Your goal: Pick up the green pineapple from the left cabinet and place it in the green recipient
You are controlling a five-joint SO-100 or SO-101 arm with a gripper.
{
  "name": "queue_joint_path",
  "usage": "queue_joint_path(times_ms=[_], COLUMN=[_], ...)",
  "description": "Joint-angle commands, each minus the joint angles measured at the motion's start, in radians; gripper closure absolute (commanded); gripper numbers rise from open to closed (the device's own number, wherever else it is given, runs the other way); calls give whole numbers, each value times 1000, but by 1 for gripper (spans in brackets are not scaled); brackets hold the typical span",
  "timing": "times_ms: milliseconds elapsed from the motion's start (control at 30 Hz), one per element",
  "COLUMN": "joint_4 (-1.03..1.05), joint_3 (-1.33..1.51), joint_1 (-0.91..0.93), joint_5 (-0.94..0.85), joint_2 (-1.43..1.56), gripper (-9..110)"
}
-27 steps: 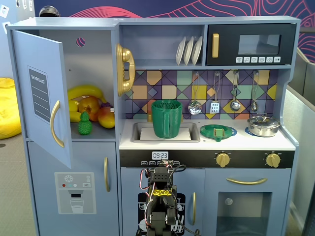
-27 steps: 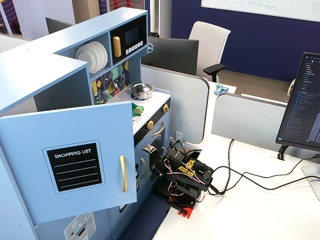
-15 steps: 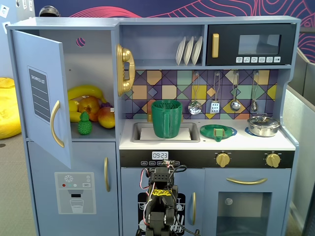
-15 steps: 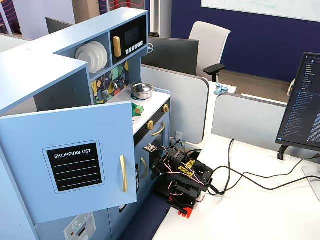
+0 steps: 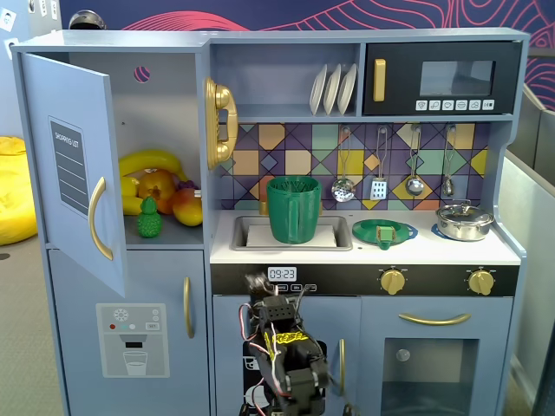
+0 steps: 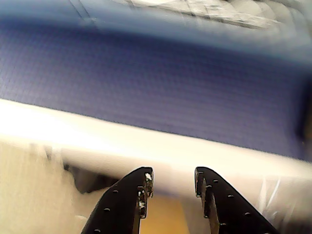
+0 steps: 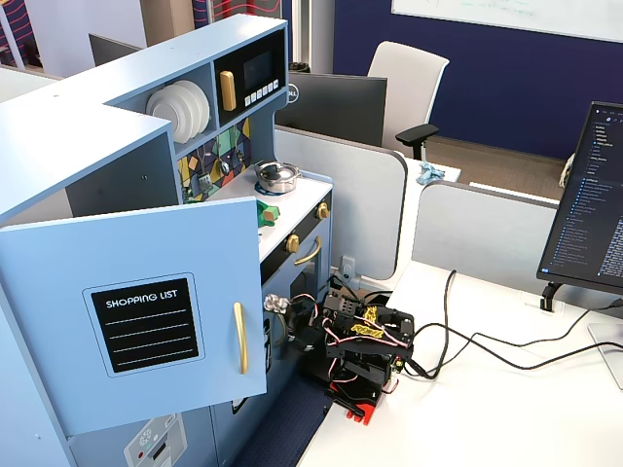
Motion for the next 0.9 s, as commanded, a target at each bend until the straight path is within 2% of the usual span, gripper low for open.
queue_joint_path(times_ms=[0,100,233,400,633,867], joint_4=[-434,-571,-755,-871,-1032,-1115], joint_3=[-91,-183,-261,-325,-393,-472], joint_1=[-172,-284,-390,-426,-431,-425], joint_5=[6,17,69,86,124,91], joint_2=[-40,-95,-156,-229,-385,-558], gripper=[101,99,84,67,64,66])
